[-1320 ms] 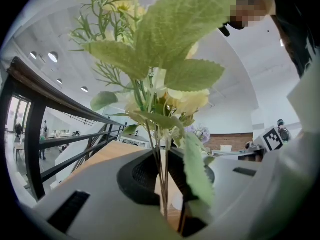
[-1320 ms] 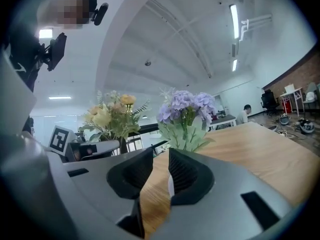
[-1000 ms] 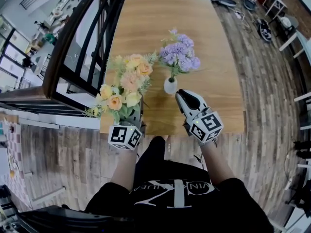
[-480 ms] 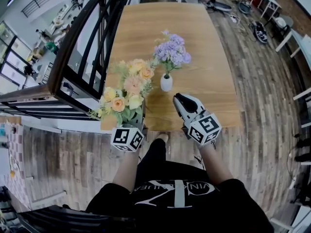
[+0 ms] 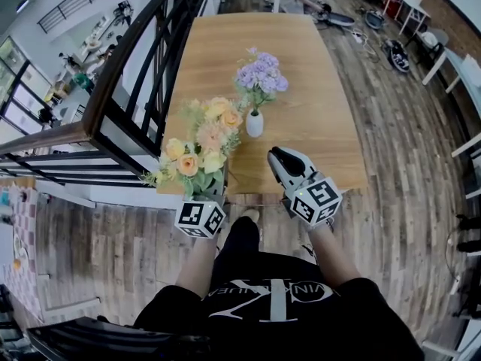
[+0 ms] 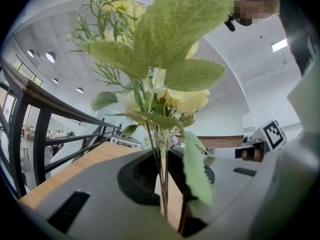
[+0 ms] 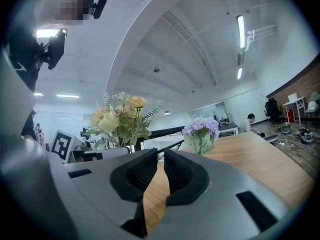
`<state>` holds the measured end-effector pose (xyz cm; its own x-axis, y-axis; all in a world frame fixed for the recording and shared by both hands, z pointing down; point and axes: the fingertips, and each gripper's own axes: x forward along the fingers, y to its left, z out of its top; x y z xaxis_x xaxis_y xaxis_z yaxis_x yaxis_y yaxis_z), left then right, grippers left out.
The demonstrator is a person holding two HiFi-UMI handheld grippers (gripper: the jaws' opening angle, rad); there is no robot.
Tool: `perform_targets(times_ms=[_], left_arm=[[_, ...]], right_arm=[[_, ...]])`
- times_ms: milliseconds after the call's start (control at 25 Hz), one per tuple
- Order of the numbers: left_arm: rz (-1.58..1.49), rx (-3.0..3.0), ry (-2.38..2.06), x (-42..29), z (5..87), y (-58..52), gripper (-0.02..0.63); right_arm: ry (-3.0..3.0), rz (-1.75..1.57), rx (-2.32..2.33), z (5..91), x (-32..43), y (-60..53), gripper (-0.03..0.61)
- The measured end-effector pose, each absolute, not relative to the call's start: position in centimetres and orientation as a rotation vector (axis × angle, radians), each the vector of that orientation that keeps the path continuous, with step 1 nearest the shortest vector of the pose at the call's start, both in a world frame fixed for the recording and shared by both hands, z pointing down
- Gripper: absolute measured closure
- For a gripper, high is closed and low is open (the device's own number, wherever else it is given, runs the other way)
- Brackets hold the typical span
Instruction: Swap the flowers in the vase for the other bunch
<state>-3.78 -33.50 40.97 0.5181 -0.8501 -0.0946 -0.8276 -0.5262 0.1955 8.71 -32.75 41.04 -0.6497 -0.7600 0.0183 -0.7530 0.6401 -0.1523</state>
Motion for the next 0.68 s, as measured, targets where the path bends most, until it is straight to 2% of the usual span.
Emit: perform_targets(times_ms=[680], left_arm=[[-0.283,2.628,-1.454,-3.1,40.4,-24.6,0.571]], right_arm=[[2.795,-0.198,-1.268,39.7,9.5,-24.9,0.518]])
